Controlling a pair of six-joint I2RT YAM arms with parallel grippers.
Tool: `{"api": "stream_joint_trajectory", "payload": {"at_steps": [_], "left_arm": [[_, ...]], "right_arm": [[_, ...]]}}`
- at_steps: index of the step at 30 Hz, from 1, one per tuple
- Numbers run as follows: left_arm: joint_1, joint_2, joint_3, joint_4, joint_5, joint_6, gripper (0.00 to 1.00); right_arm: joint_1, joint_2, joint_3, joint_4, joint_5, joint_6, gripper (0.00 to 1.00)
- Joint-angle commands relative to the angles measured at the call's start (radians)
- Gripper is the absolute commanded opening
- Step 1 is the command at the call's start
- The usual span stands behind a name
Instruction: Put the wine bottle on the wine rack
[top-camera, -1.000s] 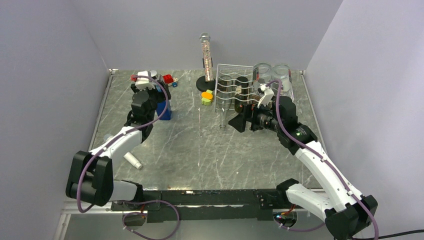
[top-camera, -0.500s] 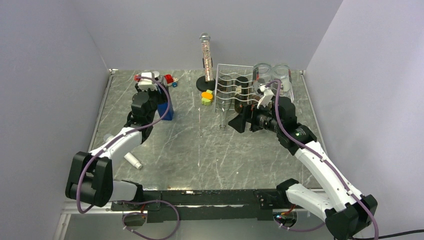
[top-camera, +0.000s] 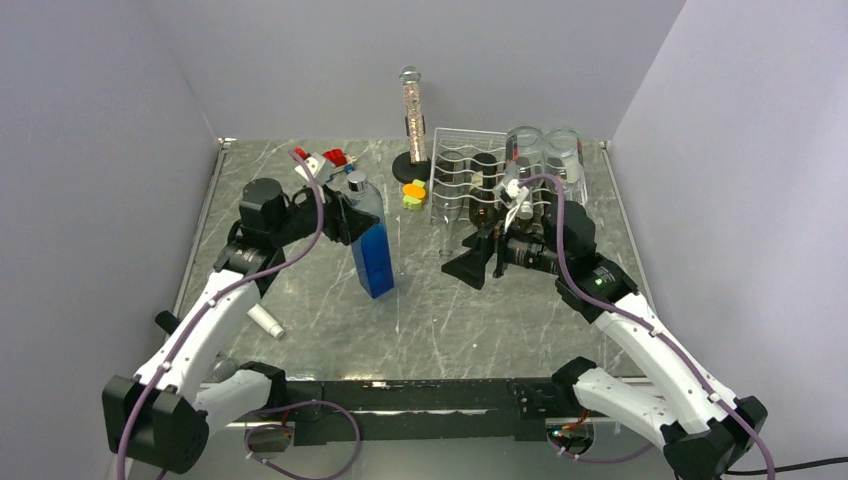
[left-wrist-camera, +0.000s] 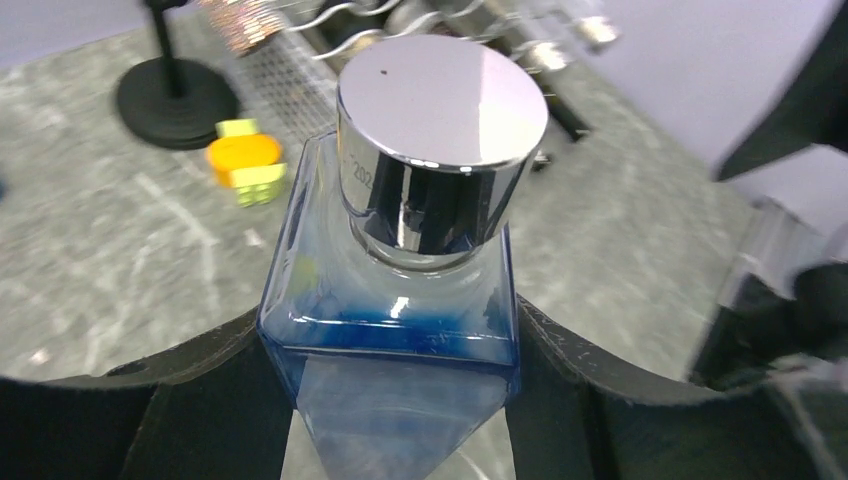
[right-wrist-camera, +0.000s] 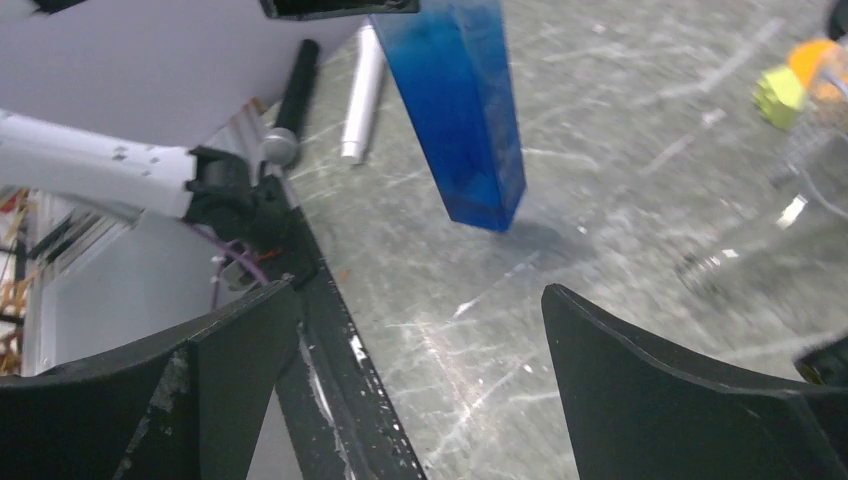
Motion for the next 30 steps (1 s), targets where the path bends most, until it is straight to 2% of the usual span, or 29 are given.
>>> {"api": "stream_joint_trajectory", "payload": {"at_steps": [1, 4, 7, 14, 19, 24, 30], "left_arm": [[0.0, -0.117, 0.169, 0.073, 0.189, -0.199, 0.01], [-0.001, -0.119, 0.24, 0.036, 0.278, -0.306, 0.01], [-0.002, -0.143, 0.247, 0.11, 0.337, -0.417, 0.01], [-0.015, -0.182, 0.262, 0.195, 0.422, -0.534, 0.01], [-0.05, -0.199, 0.271, 0.205, 0.437, -0.553, 0.01], [-0.081, -0.217, 0.272, 0.15, 0.404, -0.51, 0.01], [-0.09, -0.234, 0.259, 0.132, 0.388, -0.498, 0.01]], "right_arm": [[0.084, -0.031, 0.023, 0.165, -0.111, -0.056, 1.0], [0.168, -0.028, 0.042, 0.209, -0.058, -0.077, 1.0], [0.228, 0.0, 0.075, 0.259, -0.011, -0.076, 1.0], [0.335, 0.088, 0.147, 0.351, 0.096, -0.08, 1.0], [0.372, 0.164, 0.193, 0.392, 0.114, -0.08, 1.0], [0.398, 0.232, 0.227, 0.444, 0.007, -0.038, 1.0], [0.406, 0.289, 0.24, 0.471, 0.0, 0.02, 1.0]]}}
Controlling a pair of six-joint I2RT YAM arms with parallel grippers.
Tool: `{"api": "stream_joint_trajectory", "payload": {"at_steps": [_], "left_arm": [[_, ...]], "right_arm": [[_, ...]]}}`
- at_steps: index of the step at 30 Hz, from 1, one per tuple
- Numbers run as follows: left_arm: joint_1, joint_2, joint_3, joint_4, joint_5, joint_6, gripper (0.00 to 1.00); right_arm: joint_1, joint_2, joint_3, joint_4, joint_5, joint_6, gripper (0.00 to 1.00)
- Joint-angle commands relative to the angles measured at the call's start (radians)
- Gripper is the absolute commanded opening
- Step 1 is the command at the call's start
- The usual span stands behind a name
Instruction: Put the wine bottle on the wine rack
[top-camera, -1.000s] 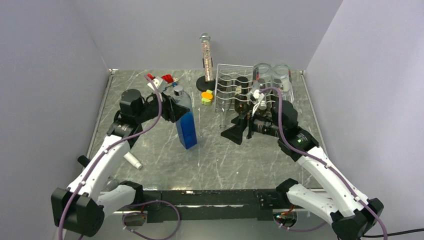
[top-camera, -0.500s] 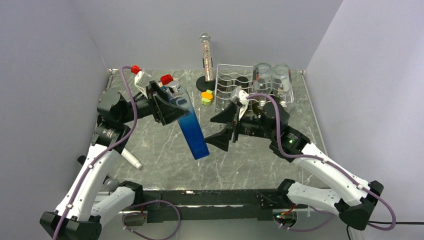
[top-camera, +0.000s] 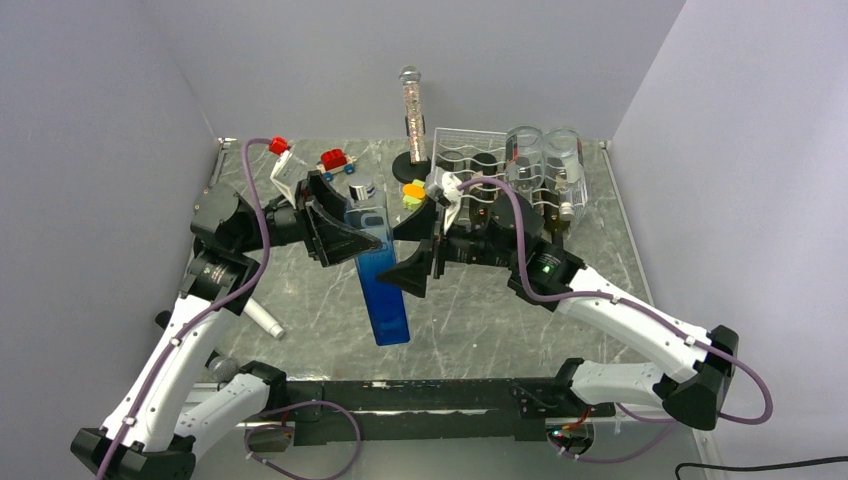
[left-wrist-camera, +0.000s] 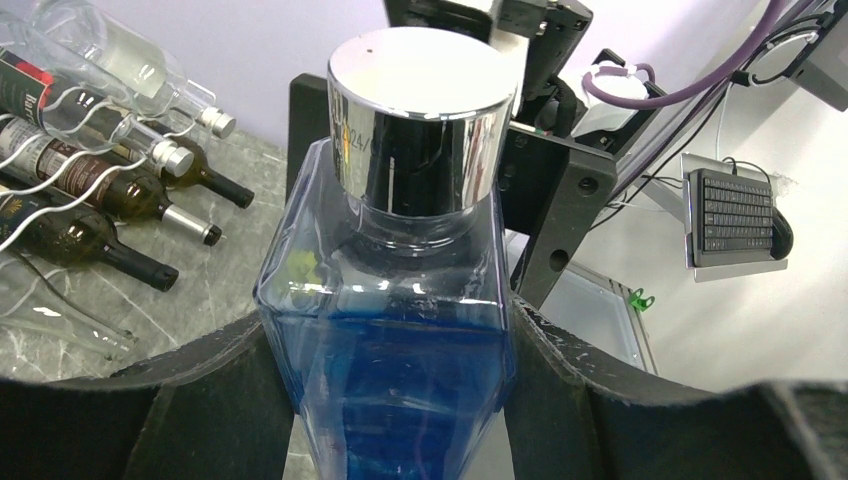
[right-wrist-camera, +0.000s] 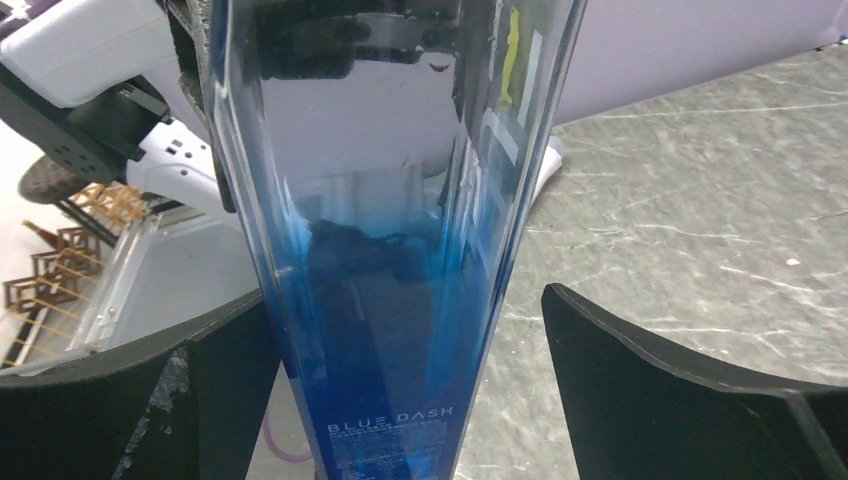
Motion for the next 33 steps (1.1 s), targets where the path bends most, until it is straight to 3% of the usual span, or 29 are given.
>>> {"api": "stream_joint_trajectory", "payload": {"at_steps": [1, 5, 8, 11, 15, 16, 18, 22, 23, 28, 33], "left_arm": [[-0.008, -0.043, 0.064, 0.086, -0.035, -0.032, 0.01], [-0.014, -0.041, 0.062, 0.077, -0.044, -0.027, 0.01], [-0.015, -0.041, 0.063, 0.063, -0.062, -0.02, 0.01], [-0.016, -0.045, 0.06, 0.044, -0.095, -0.005, 0.01], [-0.016, -0.056, 0.066, -0.017, -0.164, 0.043, 0.03], [-0.016, -0.06, 0.068, -0.036, -0.188, 0.056, 0.08], [-0.016, -0.072, 0.067, -0.063, -0.225, 0.081, 0.29], [-0.016, -0.107, 0.055, -0.114, -0.33, 0.109, 0.91], [-0.016, -0.118, 0.05, -0.127, -0.373, 0.115, 0.98], [-0.016, -0.148, 0.052, -0.253, -0.632, 0.114, 0.99], [-0.015, -0.101, 0.068, -0.366, -0.791, 0.024, 0.99]], "right_arm": [[0.004, 0.034, 0.051, 0.102, -0.03, 0.055, 1.0], [0.006, 0.069, 0.057, 0.144, -0.051, 0.103, 0.99], [0.006, 0.095, 0.066, 0.167, -0.084, 0.131, 0.9], [0.007, 0.121, 0.08, 0.174, -0.111, 0.163, 0.62], [0.007, 0.128, 0.07, 0.182, -0.081, 0.209, 0.05], [0.007, 0.121, 0.056, 0.196, -0.067, 0.22, 0.0], [0.008, 0.1, 0.029, 0.226, -0.054, 0.242, 0.0], [0.009, 0.05, -0.001, 0.253, -0.04, 0.256, 0.0], [0.01, 0.03, -0.007, 0.251, -0.035, 0.254, 0.0], [0.009, -0.06, -0.044, 0.214, 0.011, 0.227, 0.0], [0.009, -0.133, -0.055, 0.152, 0.069, 0.186, 0.0]]}}
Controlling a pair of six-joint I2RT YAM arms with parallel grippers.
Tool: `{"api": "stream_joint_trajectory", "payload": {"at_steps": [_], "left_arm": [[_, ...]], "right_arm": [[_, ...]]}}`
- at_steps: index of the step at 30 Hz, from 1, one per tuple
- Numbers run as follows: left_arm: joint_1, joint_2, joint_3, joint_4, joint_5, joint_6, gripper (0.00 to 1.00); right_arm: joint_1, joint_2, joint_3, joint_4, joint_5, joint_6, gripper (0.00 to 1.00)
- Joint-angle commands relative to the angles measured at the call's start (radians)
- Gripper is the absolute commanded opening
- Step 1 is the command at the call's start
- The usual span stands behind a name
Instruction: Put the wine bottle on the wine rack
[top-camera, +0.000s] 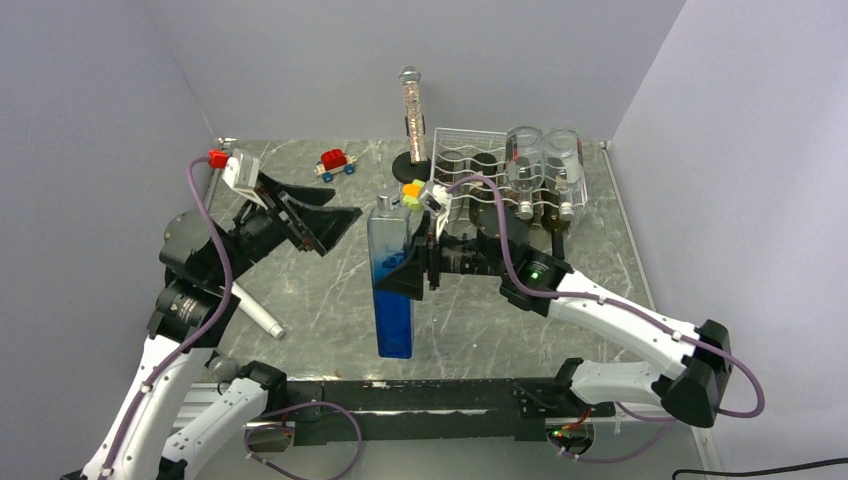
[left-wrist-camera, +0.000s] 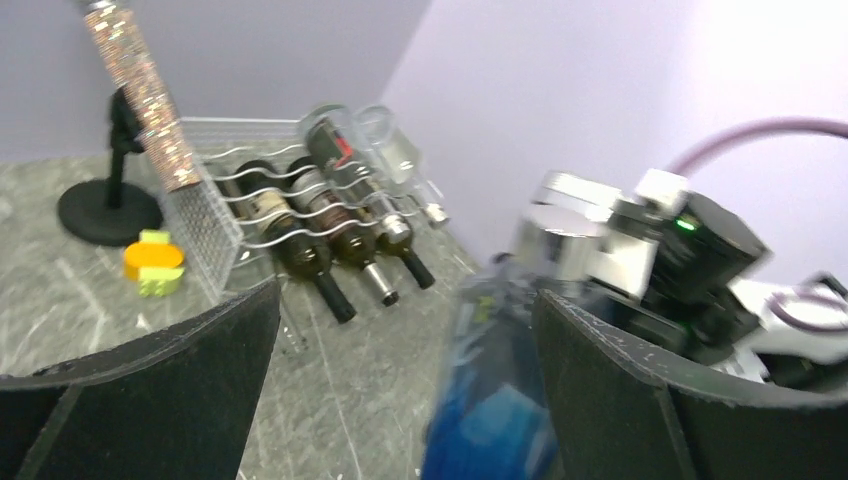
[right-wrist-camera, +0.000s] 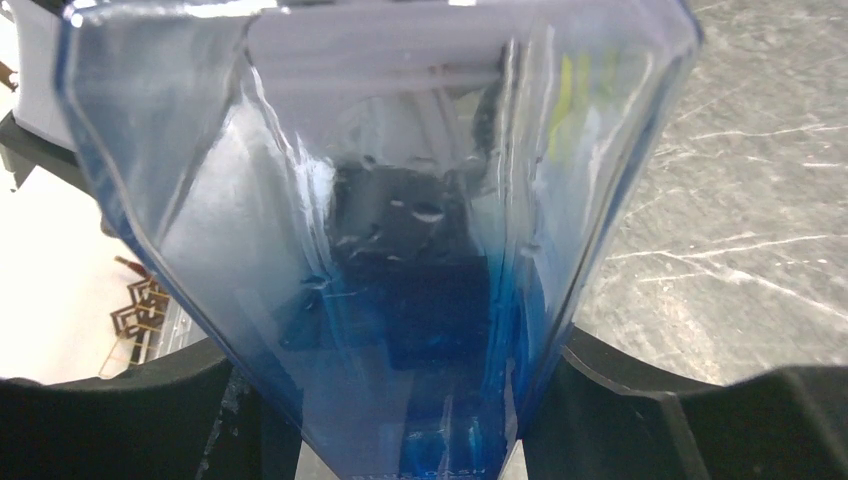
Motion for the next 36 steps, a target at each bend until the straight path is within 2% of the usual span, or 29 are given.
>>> {"api": "stream_joint_trajectory", "payload": {"at_steps": [1, 5, 8, 12, 15, 17, 20, 22, 29, 36], "left_arm": [[0.003, 0.055, 0.043, -0.132, -0.199, -0.072, 0.99], [0.003, 0.076, 0.042, -0.176, -0.232, -0.093, 0.99], [0.004, 0.045, -0.011, -0.132, -0.203, -0.067, 0.99], [0.004, -0.009, -0.066, -0.02, 0.014, 0.011, 0.99], [0.003, -0.04, -0.103, 0.056, 0.247, 0.034, 0.99], [0.004, -0.052, -0.138, 0.126, 0.379, -0.033, 0.99], [0.003, -0.057, -0.212, 0.353, 0.559, -0.189, 0.99], [0.003, -0.058, -0.254, 0.434, 0.565, -0.238, 0.99], [-0.022, -0.076, -0.331, 0.499, 0.56, -0.222, 0.99], [-0.141, -0.025, -0.367, 0.496, 0.531, -0.194, 0.99]], "right_arm": [[-0.001, -0.133, 0.052, 0.111, 0.068, -0.022, 0.0], [-0.001, -0.168, 0.067, 0.067, 0.112, -0.049, 0.0], [-0.001, -0.189, 0.073, 0.058, 0.135, -0.056, 0.0], [-0.001, -0.203, 0.085, 0.051, 0.17, -0.052, 0.0], [-0.001, -0.212, 0.085, 0.067, 0.218, -0.047, 0.0], [-0.001, -0.218, 0.088, 0.078, 0.252, -0.049, 0.0], [-0.001, -0.221, 0.101, 0.092, 0.283, -0.055, 0.0], [0.0, -0.223, 0.105, 0.124, 0.284, -0.047, 0.0], [-0.001, -0.203, 0.132, 0.263, 0.223, 0.001, 0.0], [-0.001, -0.169, 0.116, 0.413, 0.172, 0.068, 0.0]]}}
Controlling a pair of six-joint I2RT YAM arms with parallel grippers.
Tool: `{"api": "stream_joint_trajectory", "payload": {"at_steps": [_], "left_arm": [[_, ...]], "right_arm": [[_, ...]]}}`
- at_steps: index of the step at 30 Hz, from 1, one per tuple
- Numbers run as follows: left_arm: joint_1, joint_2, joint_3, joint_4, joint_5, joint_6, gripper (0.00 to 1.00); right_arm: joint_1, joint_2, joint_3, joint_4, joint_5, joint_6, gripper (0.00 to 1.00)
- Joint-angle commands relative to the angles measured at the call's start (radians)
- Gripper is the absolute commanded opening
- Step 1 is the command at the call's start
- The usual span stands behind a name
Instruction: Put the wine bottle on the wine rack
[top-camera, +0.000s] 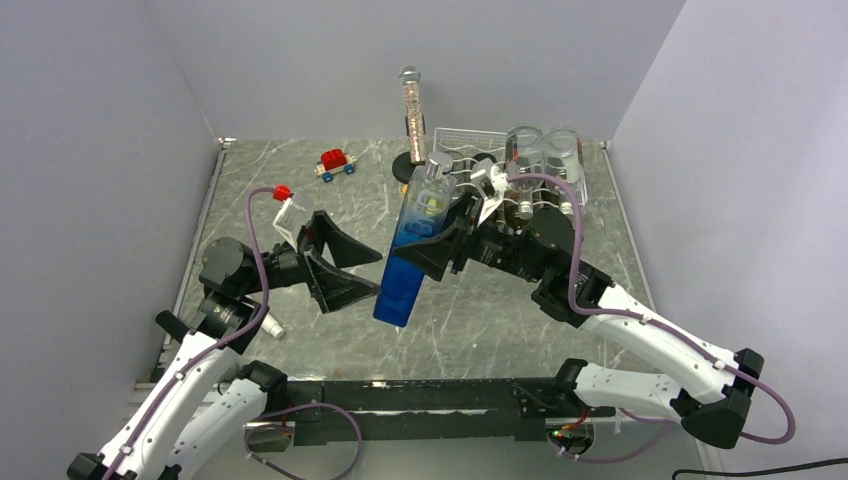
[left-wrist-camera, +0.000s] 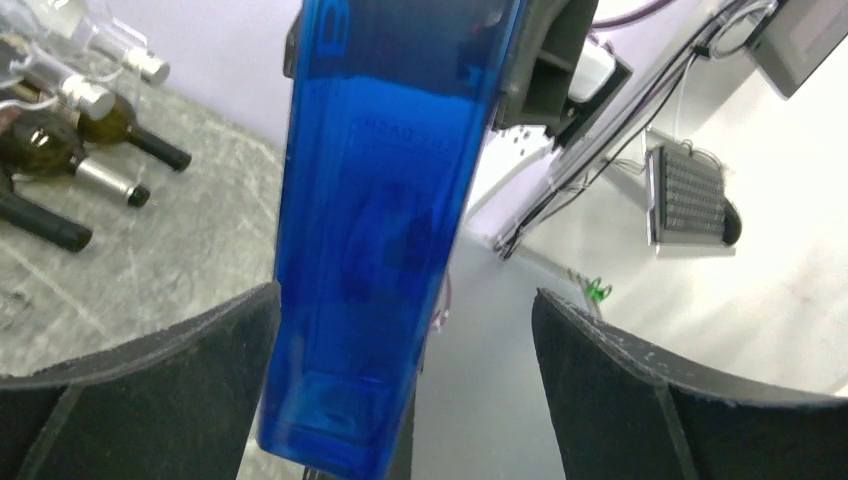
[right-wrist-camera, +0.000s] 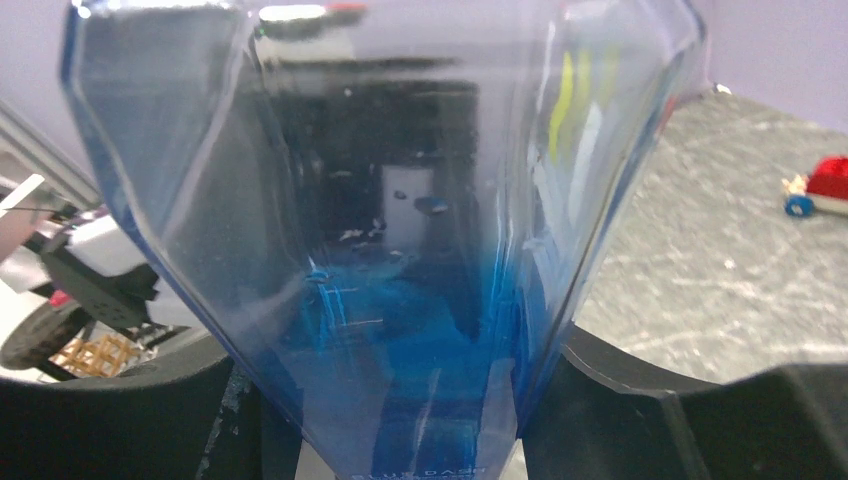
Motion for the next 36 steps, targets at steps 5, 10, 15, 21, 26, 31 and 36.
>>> {"api": "stream_joint_trajectory", "payload": {"at_steps": [5, 10, 15, 21, 26, 31, 36], "left_arm": [[-0.151, 0.044, -0.007, 0.05, -0.091, 0.049, 0.99], [-0.164, 0.068, 0.0, 0.065, -0.185, 0.041, 0.99], [-0.166, 0.066, -0.018, 0.162, -0.176, 0.011, 0.94], [-0.176, 0.057, -0.016, 0.193, -0.185, 0.016, 0.86], [-0.189, 0.078, -0.021, 0.227, -0.159, 0.01, 0.86], [-0.209, 0.107, -0.001, 0.182, -0.149, 0.041, 0.26], [-0.213, 0.105, 0.044, 0.034, -0.214, 0.116, 0.01]], "right_arm": [[0.0, 0.008, 0.05, 0.446, -0.054, 0.138, 0.0], [-0.001, 0.031, 0.027, 0.516, -0.067, 0.187, 0.0], [0.001, 0.05, 0.007, 0.555, -0.077, 0.228, 0.0], [0.001, 0.065, -0.034, 0.603, -0.06, 0.251, 0.0], [0.005, 0.068, -0.07, 0.655, -0.041, 0.263, 0.0], [0.007, 0.053, -0.091, 0.659, -0.033, 0.254, 0.0], [0.007, 0.03, -0.105, 0.635, -0.022, 0.242, 0.0]]}}
